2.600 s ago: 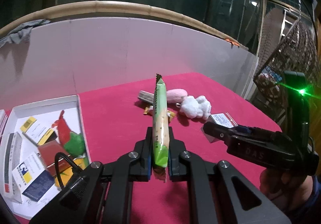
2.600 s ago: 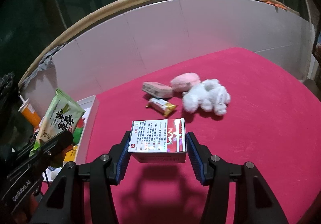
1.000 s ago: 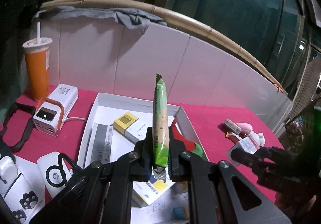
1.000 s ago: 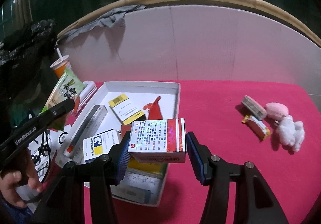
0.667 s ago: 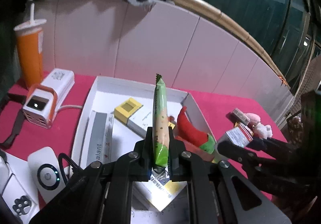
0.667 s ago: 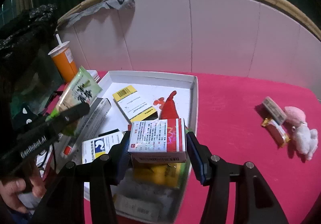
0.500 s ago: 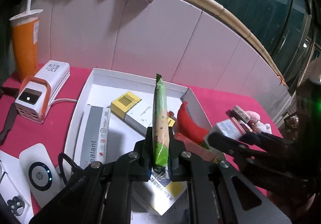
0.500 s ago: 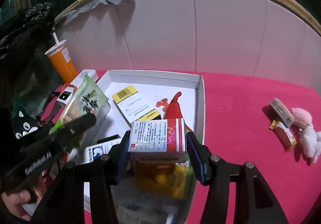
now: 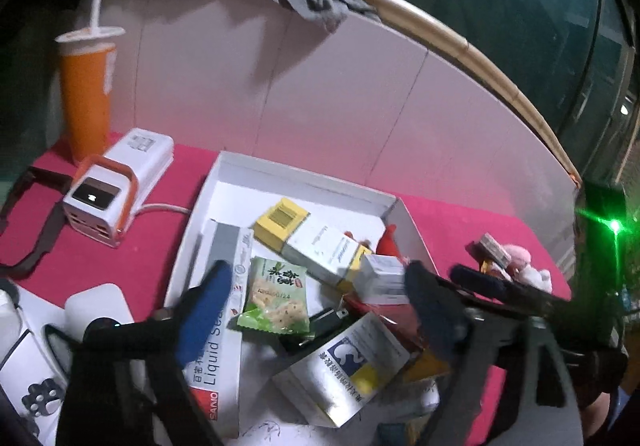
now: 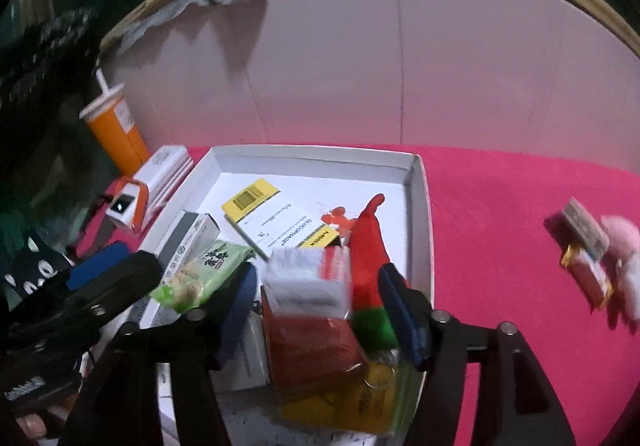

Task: Organize objects
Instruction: 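Carry the green snack stick and white-red box to the tray and release them, then move both grippers from the tray back over the remaining table objects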

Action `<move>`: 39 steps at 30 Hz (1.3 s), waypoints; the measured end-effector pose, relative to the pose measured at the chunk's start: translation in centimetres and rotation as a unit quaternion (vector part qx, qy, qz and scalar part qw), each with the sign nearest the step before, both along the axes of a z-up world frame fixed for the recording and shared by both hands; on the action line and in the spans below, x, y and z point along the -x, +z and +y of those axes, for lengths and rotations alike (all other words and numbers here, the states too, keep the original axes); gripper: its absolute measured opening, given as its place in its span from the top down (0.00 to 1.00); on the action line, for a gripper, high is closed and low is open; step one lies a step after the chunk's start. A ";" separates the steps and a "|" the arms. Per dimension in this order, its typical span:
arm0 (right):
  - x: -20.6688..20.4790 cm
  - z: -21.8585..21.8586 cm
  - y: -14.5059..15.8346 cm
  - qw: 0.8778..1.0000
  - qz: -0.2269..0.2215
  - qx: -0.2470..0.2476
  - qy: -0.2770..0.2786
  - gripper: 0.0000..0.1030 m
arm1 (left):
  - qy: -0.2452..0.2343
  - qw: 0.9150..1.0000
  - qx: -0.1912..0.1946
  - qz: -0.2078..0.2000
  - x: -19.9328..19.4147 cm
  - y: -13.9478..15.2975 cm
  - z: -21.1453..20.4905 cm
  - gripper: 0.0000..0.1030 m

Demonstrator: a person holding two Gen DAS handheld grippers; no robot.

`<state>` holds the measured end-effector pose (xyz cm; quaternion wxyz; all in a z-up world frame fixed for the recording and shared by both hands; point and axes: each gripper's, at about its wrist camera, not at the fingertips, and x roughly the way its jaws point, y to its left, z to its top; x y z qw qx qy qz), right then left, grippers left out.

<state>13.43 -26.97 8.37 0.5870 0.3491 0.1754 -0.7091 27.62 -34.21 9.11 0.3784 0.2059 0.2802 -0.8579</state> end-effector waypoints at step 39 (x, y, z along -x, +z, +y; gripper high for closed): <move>17.0 19.4 -1.5 0.973 -0.042 0.040 -0.224 0.09 | -0.175 0.979 0.034 -0.100 16.1 0.7 12.9 0.00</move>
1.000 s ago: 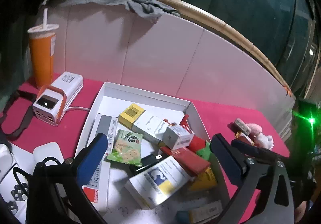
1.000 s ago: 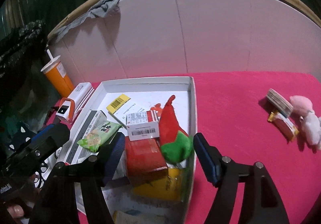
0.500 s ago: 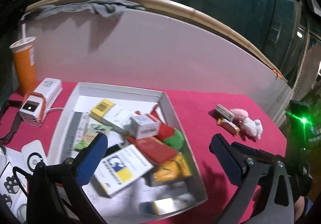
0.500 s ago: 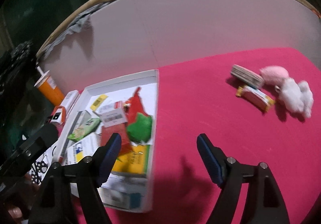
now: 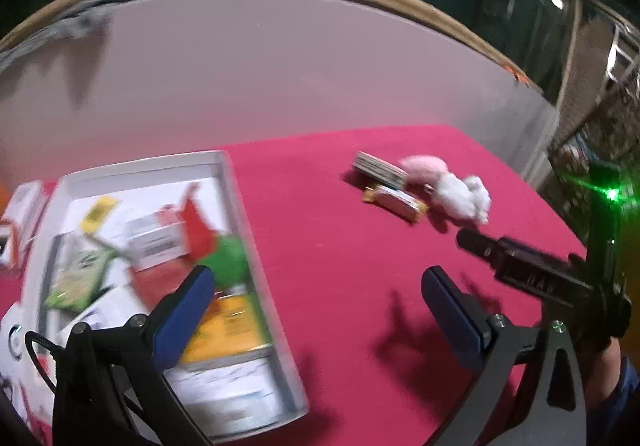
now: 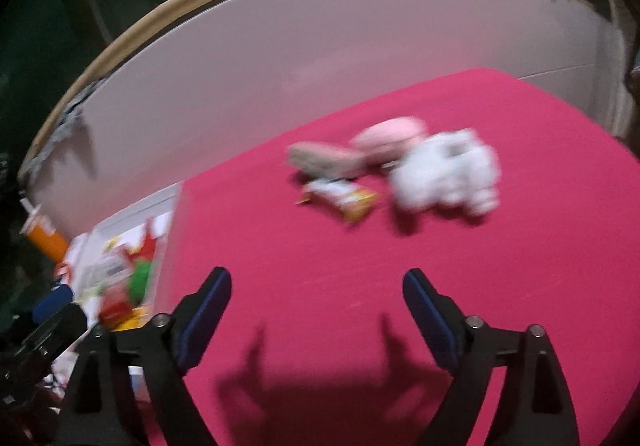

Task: Organize objects
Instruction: 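Move both grippers from the tray back over the remaining table objects, then grasp the white plush bunny with the right gripper while the left gripper grasps the gold snack bar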

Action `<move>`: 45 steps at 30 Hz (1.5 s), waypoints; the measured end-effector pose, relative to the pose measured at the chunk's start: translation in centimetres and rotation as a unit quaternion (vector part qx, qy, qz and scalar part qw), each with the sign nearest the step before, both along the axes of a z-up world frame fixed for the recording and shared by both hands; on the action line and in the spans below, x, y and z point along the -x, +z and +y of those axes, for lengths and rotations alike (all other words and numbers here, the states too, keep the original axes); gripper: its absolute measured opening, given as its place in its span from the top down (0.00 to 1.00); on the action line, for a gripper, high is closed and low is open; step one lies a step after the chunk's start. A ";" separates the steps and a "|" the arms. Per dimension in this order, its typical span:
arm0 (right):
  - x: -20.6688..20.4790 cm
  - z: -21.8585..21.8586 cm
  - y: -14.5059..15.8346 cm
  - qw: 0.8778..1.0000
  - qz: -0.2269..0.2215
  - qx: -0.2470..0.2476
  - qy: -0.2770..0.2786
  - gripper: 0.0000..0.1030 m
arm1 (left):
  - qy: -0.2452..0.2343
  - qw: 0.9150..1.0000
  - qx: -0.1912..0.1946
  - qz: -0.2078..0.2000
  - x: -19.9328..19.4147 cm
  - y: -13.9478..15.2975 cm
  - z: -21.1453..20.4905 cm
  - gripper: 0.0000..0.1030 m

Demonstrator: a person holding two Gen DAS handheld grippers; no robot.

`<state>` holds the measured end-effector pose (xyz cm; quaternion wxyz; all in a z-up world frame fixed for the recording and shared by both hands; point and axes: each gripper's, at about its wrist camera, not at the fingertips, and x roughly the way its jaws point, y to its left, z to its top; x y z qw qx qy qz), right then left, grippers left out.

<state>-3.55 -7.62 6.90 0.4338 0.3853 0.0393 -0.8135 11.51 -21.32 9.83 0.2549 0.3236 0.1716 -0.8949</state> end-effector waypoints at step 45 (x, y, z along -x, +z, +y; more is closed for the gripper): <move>17.9 4.2 -4.1 0.998 -0.008 -0.041 -0.049 0.26 | 0.134 0.987 -0.015 -0.087 20.8 -9.5 -0.5 0.38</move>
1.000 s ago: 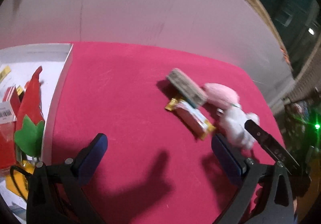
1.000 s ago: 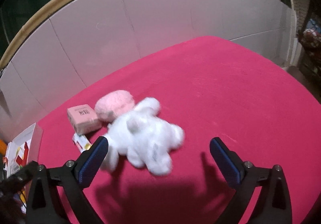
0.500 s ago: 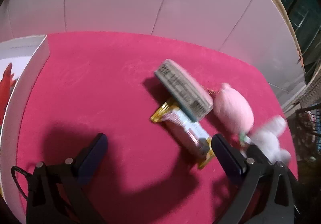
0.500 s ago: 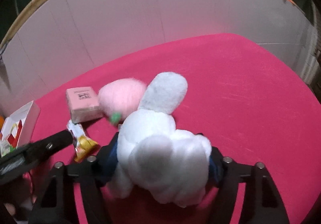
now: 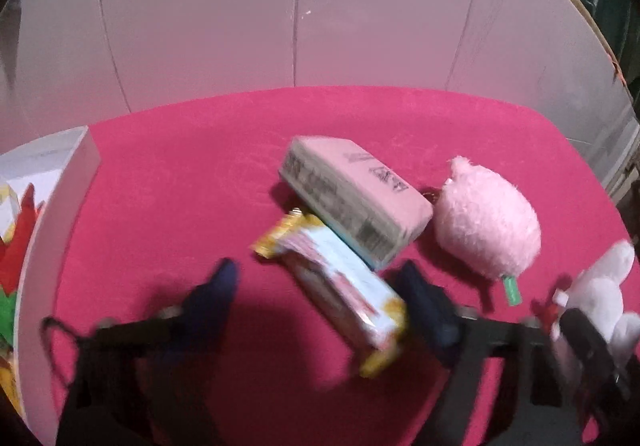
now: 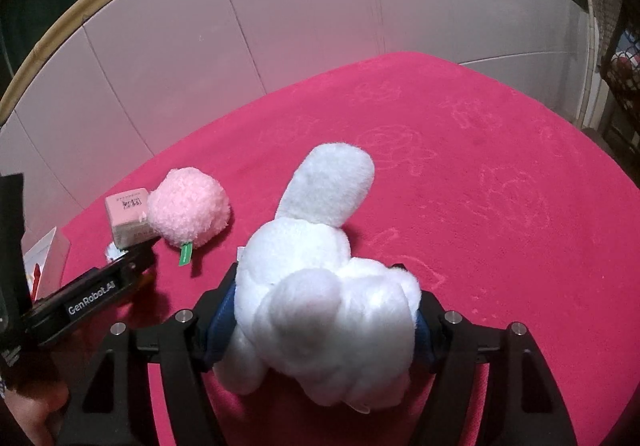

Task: Organize objects
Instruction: 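Grasp the white plush bunny with the right gripper while the left gripper grasps the gold snack bar, then lift and carry the white bunny and gold snack bar over the white tray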

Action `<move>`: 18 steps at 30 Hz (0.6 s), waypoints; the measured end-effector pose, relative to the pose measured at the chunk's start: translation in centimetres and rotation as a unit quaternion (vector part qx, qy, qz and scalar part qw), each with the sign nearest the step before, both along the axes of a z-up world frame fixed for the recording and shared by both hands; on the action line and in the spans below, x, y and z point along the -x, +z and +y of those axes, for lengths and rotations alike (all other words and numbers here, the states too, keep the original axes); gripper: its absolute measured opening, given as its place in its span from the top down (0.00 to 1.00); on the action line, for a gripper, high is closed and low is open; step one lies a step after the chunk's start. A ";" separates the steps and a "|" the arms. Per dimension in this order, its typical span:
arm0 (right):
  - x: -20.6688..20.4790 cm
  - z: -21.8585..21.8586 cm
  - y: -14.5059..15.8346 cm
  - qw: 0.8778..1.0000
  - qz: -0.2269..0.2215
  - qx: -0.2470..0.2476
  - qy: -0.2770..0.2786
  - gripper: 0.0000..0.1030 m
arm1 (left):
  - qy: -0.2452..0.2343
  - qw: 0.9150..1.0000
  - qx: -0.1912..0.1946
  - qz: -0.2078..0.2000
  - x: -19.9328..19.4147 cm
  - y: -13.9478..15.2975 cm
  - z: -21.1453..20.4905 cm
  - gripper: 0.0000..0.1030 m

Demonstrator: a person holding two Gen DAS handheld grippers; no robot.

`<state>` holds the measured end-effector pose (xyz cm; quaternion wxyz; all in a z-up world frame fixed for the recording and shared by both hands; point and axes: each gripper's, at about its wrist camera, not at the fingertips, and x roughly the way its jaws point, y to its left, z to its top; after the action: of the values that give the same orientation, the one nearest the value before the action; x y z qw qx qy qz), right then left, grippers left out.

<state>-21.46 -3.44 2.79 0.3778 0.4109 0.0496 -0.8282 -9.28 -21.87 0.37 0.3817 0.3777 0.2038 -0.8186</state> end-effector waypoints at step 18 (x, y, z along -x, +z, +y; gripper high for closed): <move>-0.4 -2.7 0.2 1.000 0.024 -0.004 -0.003 0.29 | -0.113 0.991 -0.029 0.068 -6.6 0.9 3.3 0.74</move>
<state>-21.03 -6.11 2.97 0.3727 0.3931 0.0611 -0.8384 -2.64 -18.56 1.29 0.2607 0.3531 0.2088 -0.8739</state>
